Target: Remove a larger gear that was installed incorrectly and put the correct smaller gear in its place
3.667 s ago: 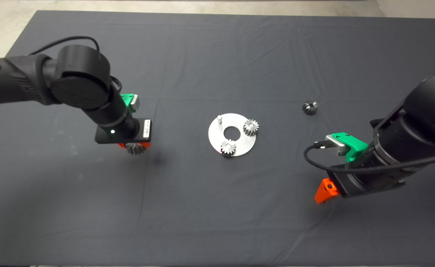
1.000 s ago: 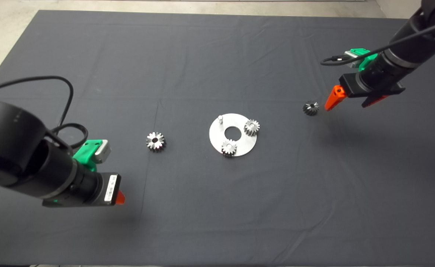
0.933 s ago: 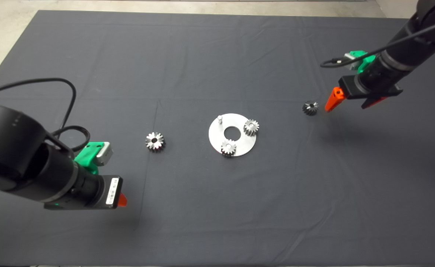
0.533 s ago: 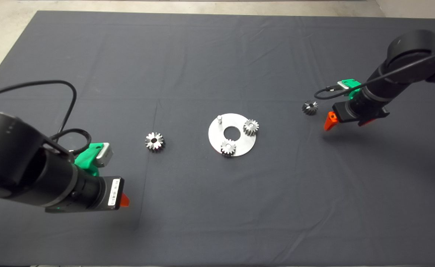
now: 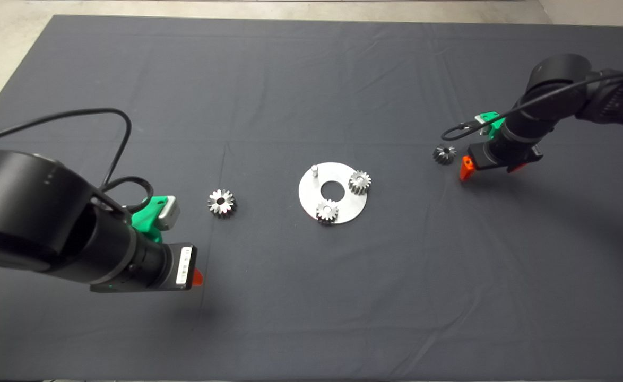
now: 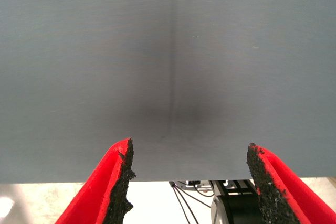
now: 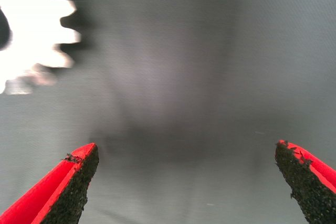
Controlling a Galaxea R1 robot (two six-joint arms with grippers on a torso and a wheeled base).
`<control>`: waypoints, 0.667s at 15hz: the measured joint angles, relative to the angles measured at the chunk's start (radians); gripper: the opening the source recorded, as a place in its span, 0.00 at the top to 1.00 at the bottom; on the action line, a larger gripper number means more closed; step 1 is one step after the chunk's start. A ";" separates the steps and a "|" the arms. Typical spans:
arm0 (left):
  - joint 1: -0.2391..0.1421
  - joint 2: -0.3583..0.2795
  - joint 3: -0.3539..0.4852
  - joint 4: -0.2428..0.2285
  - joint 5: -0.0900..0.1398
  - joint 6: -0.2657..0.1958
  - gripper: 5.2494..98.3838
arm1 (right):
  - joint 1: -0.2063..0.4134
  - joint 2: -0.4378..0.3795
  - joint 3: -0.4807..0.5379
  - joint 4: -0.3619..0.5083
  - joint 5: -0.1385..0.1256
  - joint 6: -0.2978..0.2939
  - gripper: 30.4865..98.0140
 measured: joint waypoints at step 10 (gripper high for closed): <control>0.000 0.085 -0.038 0.023 0.000 -0.022 0.48 | 0.000 0.095 0.016 0.027 0.003 -0.009 0.13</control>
